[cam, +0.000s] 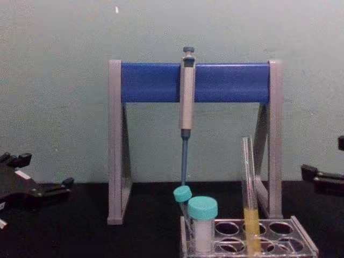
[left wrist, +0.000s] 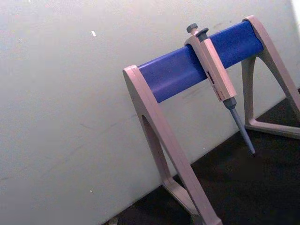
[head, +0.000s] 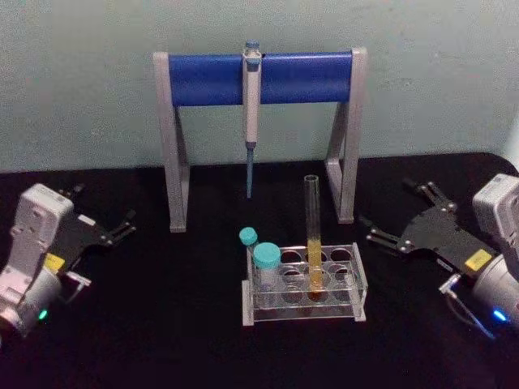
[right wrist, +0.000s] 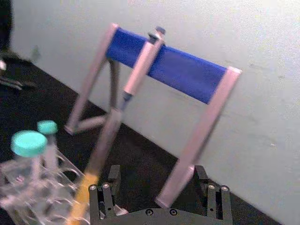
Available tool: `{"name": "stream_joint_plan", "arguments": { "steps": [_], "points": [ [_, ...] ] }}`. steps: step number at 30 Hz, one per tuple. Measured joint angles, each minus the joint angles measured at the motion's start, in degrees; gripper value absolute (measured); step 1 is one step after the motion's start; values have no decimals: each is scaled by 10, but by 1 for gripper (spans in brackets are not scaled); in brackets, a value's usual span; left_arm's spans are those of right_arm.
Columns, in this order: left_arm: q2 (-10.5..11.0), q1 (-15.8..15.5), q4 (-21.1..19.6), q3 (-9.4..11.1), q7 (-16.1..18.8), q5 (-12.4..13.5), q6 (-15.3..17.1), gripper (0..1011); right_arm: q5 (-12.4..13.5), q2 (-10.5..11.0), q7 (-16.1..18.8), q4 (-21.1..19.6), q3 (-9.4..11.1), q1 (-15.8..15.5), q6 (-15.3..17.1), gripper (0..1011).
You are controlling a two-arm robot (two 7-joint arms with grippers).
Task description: Pick up the test tube from the test tube rack, shake it, then place it back into the test tube rack.
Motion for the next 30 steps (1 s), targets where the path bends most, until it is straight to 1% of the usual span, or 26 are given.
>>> {"name": "stream_joint_plan", "arguments": {
  "steps": [2,3,4,6,9,11,12,14,16,17,20,27,30],
  "points": [
    [0,0,0,0,0,0,0,1001,17,-7,19,-1,1,1,-1,1000],
    [0,0,0,0,0,0,0,1001,20,-9,25,0,1,3,-1,1000],
    [0,0,0,0,0,0,0,1001,27,-16,36,3,0,8,-1,1000],
    [0,0,0,0,0,0,0,1001,35,-23,47,7,-1,12,0,1000],
    [0,0,0,0,0,0,0,1001,54,-40,72,17,-4,25,7,1000],
    [0,0,0,0,0,0,0,1001,59,-44,77,19,-4,27,10,1000],
    [0,0,0,0,0,0,0,1001,67,-50,86,23,-5,33,18,1000],
    [0,0,0,0,0,0,0,1001,74,-56,93,27,-5,38,27,1000],
    [0,0,0,0,0,0,0,1001,88,-65,105,33,-4,45,41,1000],
    [0,0,0,0,0,0,0,1001,97,-70,113,37,-2,50,50,1000],
    [0,0,0,0,0,0,0,1001,113,-81,126,45,1,58,68,1000],
    [0,0,0,0,0,0,0,1001,126,-98,143,61,3,78,99,1000],
    [0,0,0,0,0,0,0,1001,126,-102,143,66,1,86,114,1000]
  ]
}}
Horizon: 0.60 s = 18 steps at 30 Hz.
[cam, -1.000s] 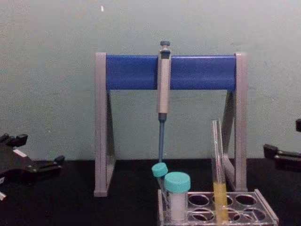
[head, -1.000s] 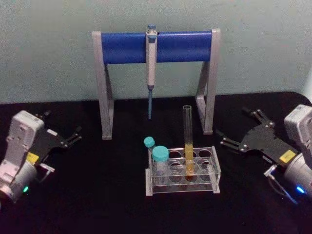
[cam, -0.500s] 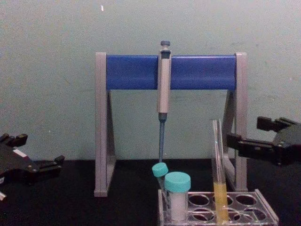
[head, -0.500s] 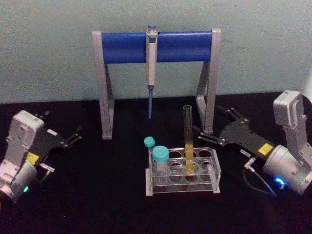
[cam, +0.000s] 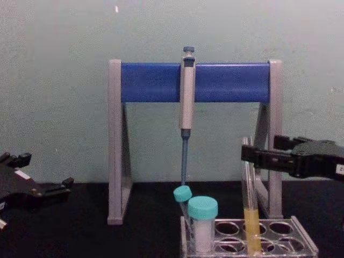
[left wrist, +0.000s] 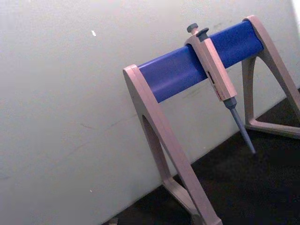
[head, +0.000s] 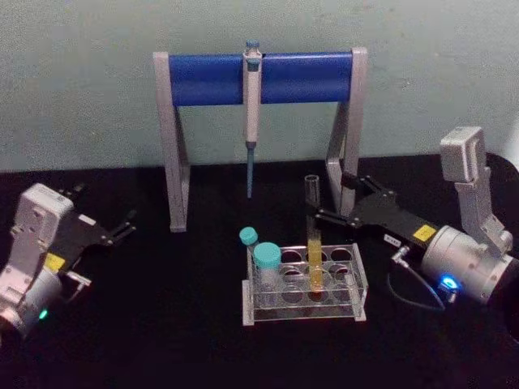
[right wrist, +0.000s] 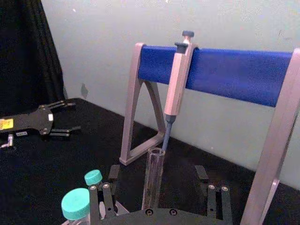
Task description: Pick up the test tube from the test tube rack, shake it, then place it back into the test tube rack.
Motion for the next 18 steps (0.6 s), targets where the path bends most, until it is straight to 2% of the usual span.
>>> {"name": "stream_joint_plan", "arguments": {
  "steps": [6,18],
  "points": [
    [0,0,0,0,0,0,0,1001,2,-7,2,13,-7,13,24,1000],
    [0,0,0,0,0,0,0,1001,14,-21,16,52,-18,39,35,1000]
  ]
}}
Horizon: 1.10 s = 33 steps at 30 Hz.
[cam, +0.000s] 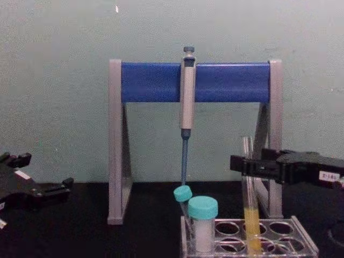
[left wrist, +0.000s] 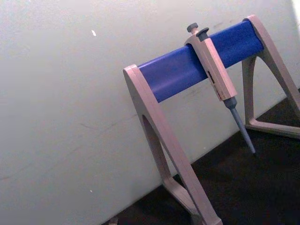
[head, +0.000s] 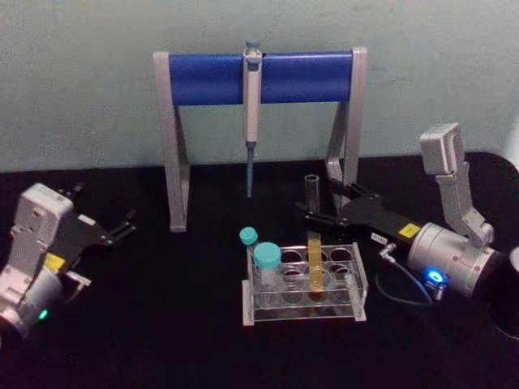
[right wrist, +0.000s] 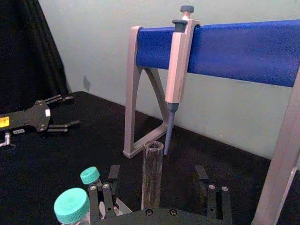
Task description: Pick up the test tube from the test tube rack, shake it, then place it back into the test tube rack.
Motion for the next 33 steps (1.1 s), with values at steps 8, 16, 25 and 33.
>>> {"name": "stream_joint_plan", "arguments": {
  "steps": [8,16,25,33],
  "points": [
    [0,0,0,0,0,0,0,1001,1,-2,4,11,-7,7,0,1000],
    [0,0,0,0,0,0,0,1001,3,0,5,14,-9,9,-2,1000],
    [0,0,0,0,0,0,0,1001,3,2,5,14,-10,9,-5,1000],
    [0,0,0,0,0,0,0,1001,3,2,5,14,-10,9,-5,1000]
  ]
}}
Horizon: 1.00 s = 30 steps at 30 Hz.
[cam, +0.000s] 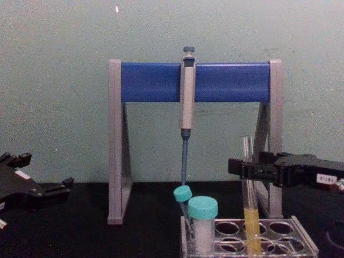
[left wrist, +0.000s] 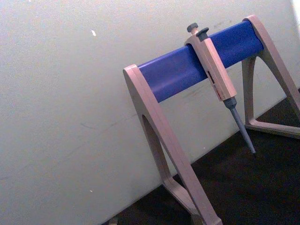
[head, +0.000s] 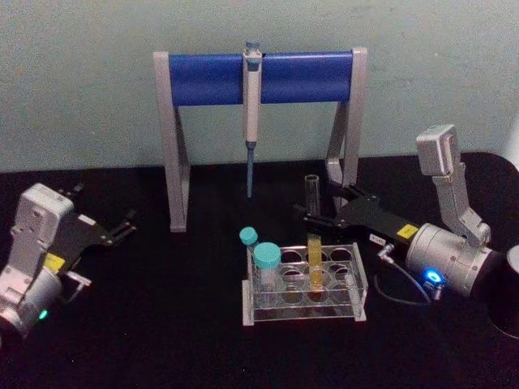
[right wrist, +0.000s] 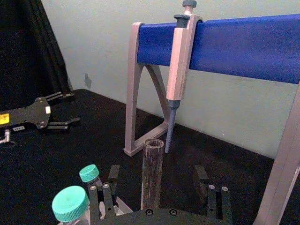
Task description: Pick up the test tube from the test tube rack, shake it, then place it back into the test tube rack.
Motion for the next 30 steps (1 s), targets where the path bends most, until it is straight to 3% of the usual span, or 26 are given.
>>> {"name": "stream_joint_plan", "arguments": {
  "steps": [8,13,17,18,30],
  "points": [
    [0,0,0,0,0,0,0,1001,0,0,0,0,0,0,0,986],
    [0,0,0,0,0,0,0,1001,0,0,0,0,0,0,0,880],
    [0,0,0,0,0,0,0,1001,0,0,-1,0,0,0,0,784],
    [0,0,0,0,0,0,0,1001,0,0,-1,0,0,0,0,715],
    [0,0,0,0,0,0,0,1001,-1,0,-1,0,0,0,0,307]
  ]
}}
